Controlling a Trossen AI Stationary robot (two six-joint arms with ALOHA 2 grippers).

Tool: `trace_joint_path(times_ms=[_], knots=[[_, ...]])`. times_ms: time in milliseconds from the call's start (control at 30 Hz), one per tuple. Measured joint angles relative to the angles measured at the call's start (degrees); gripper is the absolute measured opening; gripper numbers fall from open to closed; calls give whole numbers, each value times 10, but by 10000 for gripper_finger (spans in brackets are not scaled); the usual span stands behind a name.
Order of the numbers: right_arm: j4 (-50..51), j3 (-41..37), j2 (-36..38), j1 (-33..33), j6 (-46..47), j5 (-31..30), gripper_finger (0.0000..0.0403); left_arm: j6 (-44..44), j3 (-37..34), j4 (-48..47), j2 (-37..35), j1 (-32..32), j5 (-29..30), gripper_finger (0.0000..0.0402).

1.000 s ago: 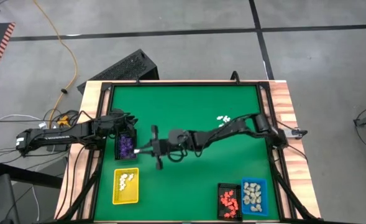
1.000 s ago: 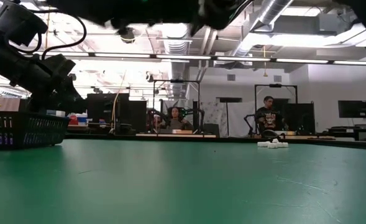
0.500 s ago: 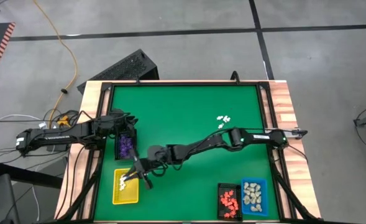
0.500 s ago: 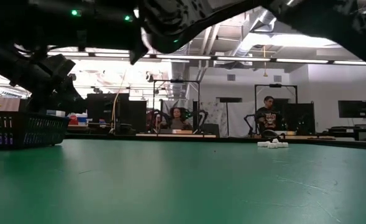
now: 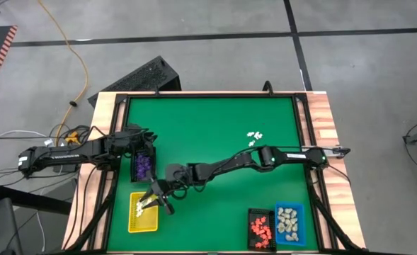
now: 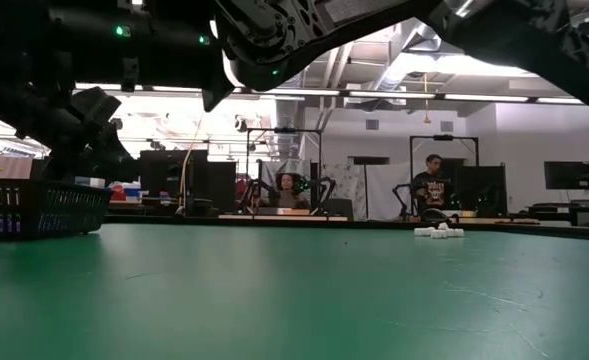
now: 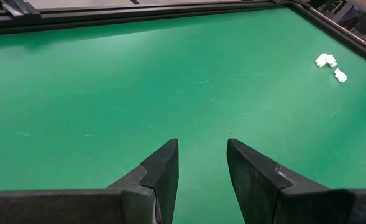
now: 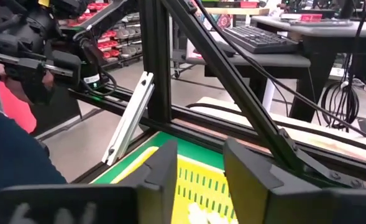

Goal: Sort Halloween decoration
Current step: Put the white skeleton toy into the yellow basket

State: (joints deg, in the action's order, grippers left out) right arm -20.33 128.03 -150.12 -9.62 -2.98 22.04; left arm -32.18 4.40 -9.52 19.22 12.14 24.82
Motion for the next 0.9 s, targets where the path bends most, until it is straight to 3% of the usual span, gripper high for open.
trace_joint_path(times_ms=[167, 333, 567, 800, 900], knots=[[16, 0, 3, 5, -3, 3, 176, 0, 0, 0, 0, 0, -2, 126], [133, 0, 58, 8, -96, -8, 175, 3, 0, 0, 0, 0, -14, 126], [450, 3, 265, 17, -283, -114, 157, 11, 0, 0, 0, 0, -8, 126], [776, -2, 393, 91, -236, -145, 134, 8, 0, 0, 0, 0, -6, 126], [938, -3, 445, 124, -205, -217, 122, 8, 0, 0, 0, 0, -5, 126]])
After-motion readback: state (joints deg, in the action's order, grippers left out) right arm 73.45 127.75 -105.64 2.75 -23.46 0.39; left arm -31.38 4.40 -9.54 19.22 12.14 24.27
